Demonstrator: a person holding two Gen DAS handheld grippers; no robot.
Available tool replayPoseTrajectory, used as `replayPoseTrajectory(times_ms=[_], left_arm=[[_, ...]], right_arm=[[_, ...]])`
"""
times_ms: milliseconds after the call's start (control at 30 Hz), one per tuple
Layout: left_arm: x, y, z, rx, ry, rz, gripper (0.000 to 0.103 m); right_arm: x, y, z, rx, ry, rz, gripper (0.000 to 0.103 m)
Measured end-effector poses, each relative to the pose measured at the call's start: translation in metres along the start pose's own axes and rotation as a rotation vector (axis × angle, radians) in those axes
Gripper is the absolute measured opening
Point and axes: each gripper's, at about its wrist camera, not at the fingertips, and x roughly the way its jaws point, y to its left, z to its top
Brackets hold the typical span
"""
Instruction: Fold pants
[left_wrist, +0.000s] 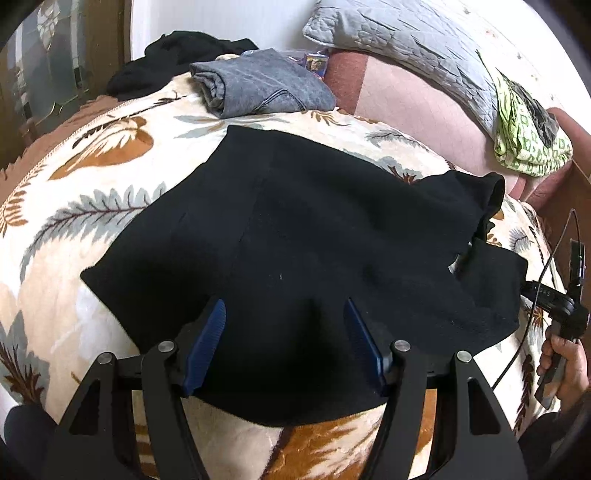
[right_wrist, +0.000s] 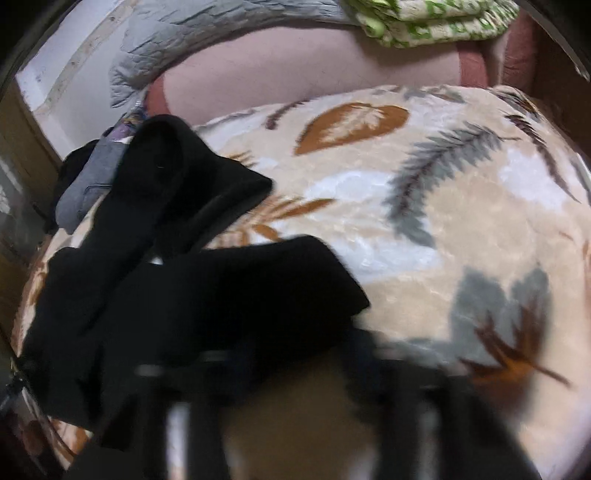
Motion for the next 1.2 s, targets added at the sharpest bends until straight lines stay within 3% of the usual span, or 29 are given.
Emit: replayPoseTrajectory(times_ms=[167,333,467,633,767,900,1000,1067,1167,1200], left_arm=[[-0.011,0.008,0.0,-0.004,-0.033,0.012,0.066],[-0.014,0.019,0.002,-0.041,-0.041,0.01,0.066],[-0.022,0.024,0.001,-0.048,-0.055,0.019,0.066],[-0.031,0.036,-0.001,-0.044,-0.072,0.057,0.066],[-0.033,0.05,-0.002,-0.067,-0.078,0.087,0.066],[-0.031,0.064,-0.005,-0.094,-0.066,0.088,0.066],[-0.033,0.069,-0.007,-0.114,-0.059,0.036,0.067],[-0.035,0.07,-0.007,-0.123,-0.066,0.0,0.076],[-0.038,0.07,-0.005,-0.119,-0.093,-0.04,0.081],[-0.037,0.068,-0.004,-0.112,-0.099,-0.041,0.082]], right_arm=[[-0.079,-0.003,-0.009,0.023,-0.117,0.065,0.005],[-0.152,-0.03,-0.014,0.042,-0.151,0.039,0.005],[-0.184,-0.043,-0.016,0.072,-0.162,0.066,0.005],[-0.213,-0.054,-0.022,0.11,-0.19,0.167,0.005],[-0.2,-0.074,-0.024,0.153,-0.134,0.132,0.005],[-0.136,-0.087,-0.026,0.121,0.024,-0.036,0.005],[-0.088,-0.096,-0.032,0.12,0.13,-0.107,0.006],[-0.069,-0.102,-0.037,0.143,0.182,-0.158,0.012],[-0.072,-0.1,-0.038,0.151,0.161,-0.178,0.014],[-0.078,-0.097,-0.037,0.15,0.143,-0.192,0.02]])
